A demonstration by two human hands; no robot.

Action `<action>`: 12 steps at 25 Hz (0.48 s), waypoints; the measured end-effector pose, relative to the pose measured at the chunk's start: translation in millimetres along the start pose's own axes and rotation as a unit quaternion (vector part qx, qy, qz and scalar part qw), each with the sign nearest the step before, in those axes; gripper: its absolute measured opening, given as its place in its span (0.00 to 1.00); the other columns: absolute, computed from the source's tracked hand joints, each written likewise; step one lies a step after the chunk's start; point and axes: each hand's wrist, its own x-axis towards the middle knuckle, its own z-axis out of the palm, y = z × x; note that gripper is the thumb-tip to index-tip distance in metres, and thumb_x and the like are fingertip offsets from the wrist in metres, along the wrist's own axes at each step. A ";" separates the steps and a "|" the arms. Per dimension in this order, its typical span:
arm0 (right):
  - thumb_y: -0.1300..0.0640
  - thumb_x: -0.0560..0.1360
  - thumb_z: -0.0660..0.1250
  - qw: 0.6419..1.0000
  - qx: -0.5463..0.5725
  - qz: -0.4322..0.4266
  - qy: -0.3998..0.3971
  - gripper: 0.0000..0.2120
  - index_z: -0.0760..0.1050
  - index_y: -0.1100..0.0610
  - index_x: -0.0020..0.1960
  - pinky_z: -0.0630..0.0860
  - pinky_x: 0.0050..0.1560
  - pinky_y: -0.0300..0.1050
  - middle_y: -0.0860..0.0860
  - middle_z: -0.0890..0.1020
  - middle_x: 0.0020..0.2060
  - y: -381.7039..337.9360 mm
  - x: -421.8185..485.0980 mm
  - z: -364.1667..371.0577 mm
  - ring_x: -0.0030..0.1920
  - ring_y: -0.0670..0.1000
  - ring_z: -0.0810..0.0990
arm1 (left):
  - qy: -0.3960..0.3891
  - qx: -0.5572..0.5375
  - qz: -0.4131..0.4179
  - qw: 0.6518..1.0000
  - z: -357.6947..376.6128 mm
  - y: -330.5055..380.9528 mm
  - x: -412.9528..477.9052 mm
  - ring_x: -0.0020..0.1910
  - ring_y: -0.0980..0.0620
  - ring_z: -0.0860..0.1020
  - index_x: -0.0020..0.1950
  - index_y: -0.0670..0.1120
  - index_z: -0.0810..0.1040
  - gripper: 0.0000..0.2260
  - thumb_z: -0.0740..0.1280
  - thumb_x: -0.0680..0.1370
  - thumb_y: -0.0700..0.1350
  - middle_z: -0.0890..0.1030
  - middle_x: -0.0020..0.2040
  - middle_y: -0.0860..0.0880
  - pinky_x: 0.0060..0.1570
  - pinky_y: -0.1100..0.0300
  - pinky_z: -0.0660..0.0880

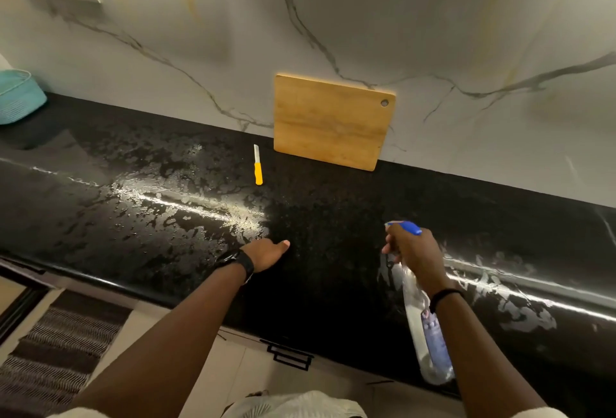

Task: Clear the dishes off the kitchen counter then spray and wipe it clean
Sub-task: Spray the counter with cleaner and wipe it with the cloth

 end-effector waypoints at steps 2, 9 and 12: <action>0.42 0.78 0.68 0.998 -0.049 0.028 -0.001 0.18 0.82 0.56 0.41 0.77 0.42 0.49 0.51 0.83 0.29 12.0 -12.0 10.7 0.32 0.49 0.80 | -0.010 -0.007 -0.003 1.000 -7.8 9.9 -0.7 0.74 0.40 0.69 0.76 0.40 0.69 0.33 0.49 0.84 0.64 0.68 0.77 0.40 0.70 0.52 0.64; 0.45 0.79 0.68 0.993 -0.104 -0.023 -0.059 0.16 0.82 0.55 0.40 0.80 0.45 0.47 0.53 0.85 0.32 14.0 -65.0 37.4 0.32 0.49 0.82 | -0.040 -0.008 -0.009 0.999 -19.9 24.2 3.8 0.75 0.38 0.66 0.77 0.40 0.68 0.35 0.48 0.84 0.66 0.67 0.78 0.39 0.73 0.48 0.61; 0.46 0.80 0.68 0.978 -0.193 -0.073 -0.019 0.17 0.80 0.57 0.39 0.76 0.37 0.43 0.55 0.83 0.30 17.5 -87.1 46.0 0.29 0.49 0.78 | -0.050 0.001 0.000 0.999 -25.0 25.4 7.0 0.66 0.37 0.75 0.75 0.37 0.69 0.36 0.47 0.84 0.65 0.80 0.61 0.38 0.65 0.50 0.67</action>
